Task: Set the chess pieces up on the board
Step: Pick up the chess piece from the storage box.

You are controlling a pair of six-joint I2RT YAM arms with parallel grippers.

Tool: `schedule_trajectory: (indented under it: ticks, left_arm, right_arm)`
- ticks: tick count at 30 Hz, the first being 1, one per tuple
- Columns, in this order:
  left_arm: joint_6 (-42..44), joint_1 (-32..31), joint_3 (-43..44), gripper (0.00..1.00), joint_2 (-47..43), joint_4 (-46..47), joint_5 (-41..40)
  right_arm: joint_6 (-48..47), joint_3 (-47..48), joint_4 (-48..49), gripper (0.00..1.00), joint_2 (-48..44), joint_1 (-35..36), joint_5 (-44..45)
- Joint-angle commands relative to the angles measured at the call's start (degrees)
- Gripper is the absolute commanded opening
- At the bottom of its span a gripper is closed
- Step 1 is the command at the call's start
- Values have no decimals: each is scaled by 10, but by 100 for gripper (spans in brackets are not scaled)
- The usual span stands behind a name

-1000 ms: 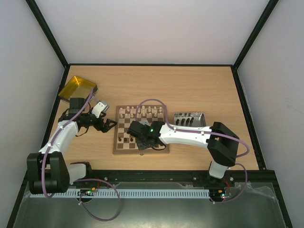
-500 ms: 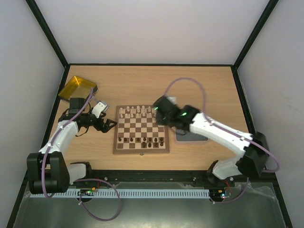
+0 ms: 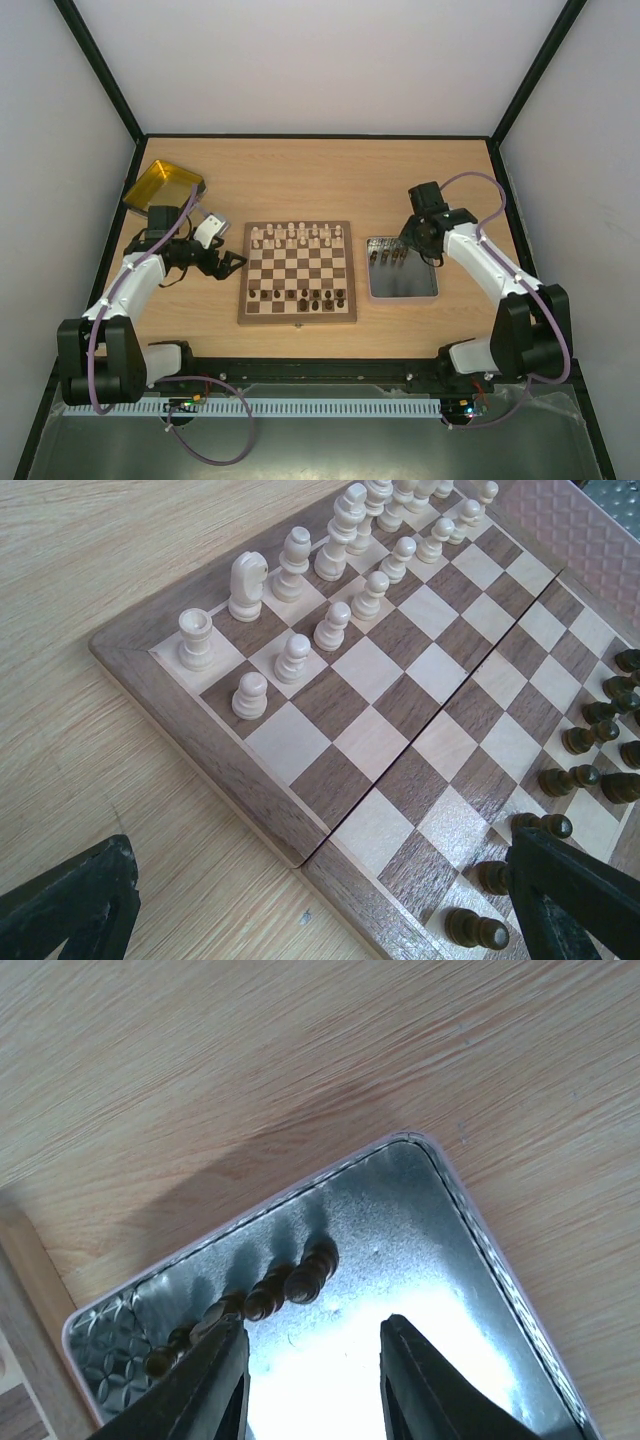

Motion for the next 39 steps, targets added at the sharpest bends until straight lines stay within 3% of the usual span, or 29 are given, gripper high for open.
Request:
schedule_trajectory:
  ticks: [1,20,39]
  left_arm:
    - [10,-3,-5,99,2,-8,12]
    - [14,-3,-6,99,1,-8,13]
    - [18,-3,-8,99,1,-8,14]
  right_arm:
    - [-11,-7,27,34,24,-19,-33]
    - [20,-50,85,22,48,-25,-57]
    - [42,-85,127,21,59,-26,-48]
